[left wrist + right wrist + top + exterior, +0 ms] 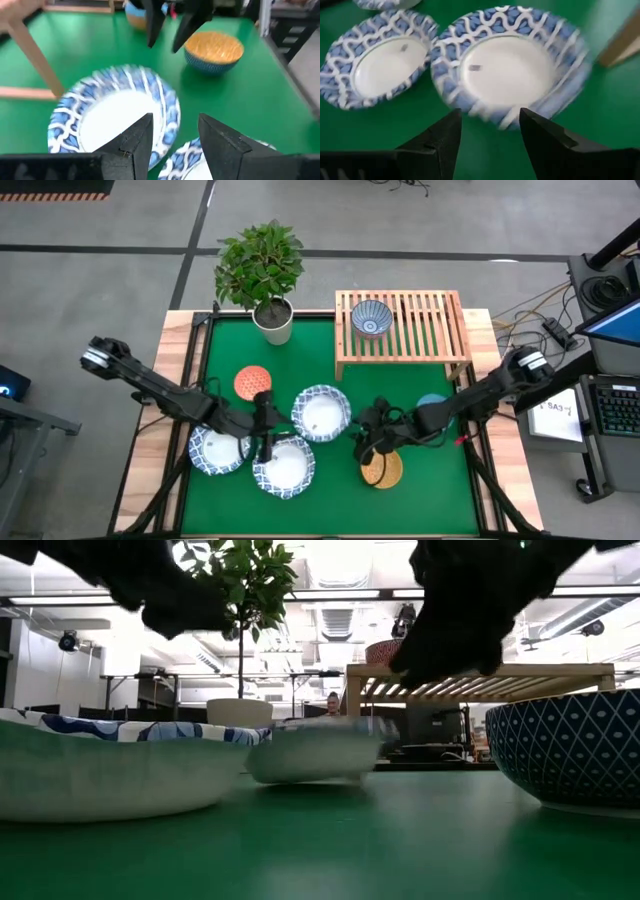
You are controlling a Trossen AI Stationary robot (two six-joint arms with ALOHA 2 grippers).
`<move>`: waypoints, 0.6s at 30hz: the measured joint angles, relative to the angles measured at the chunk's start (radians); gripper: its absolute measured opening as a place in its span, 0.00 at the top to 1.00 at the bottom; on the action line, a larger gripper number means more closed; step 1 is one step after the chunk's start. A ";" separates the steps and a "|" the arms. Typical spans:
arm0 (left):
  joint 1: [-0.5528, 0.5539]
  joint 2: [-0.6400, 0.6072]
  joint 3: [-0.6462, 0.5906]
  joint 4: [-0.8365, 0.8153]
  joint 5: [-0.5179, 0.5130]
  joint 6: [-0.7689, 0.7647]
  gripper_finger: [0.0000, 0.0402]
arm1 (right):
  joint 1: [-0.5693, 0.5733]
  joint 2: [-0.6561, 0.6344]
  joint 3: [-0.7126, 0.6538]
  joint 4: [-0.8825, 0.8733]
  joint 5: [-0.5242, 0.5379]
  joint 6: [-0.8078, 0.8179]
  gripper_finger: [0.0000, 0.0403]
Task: Place and stack bowls onto a shelf
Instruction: Put the white patterned bowl on the shelf
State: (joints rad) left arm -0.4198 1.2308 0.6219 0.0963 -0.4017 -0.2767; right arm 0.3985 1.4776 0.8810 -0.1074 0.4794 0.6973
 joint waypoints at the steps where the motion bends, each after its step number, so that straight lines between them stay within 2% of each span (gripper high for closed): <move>1: 0.000 0.016 -0.001 -0.001 0.000 0.000 0.65 | 0.001 0.014 -0.011 0.052 -0.017 -0.020 0.54; 5: 0.001 0.088 0.000 0.008 0.001 0.059 0.65 | -0.001 0.067 -0.015 0.158 -0.036 -0.091 0.56; 11: 0.001 0.206 0.023 0.071 0.001 0.159 0.65 | -0.007 0.115 0.049 0.158 -0.035 -0.175 0.58; 18: 0.003 0.303 0.108 0.053 0.001 0.244 0.65 | -0.022 0.194 0.082 0.160 -0.034 -0.175 0.60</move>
State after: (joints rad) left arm -0.4171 1.5341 0.7295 0.1489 -0.4007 -0.0331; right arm 0.3763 1.6718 0.9628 0.0527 0.4452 0.5226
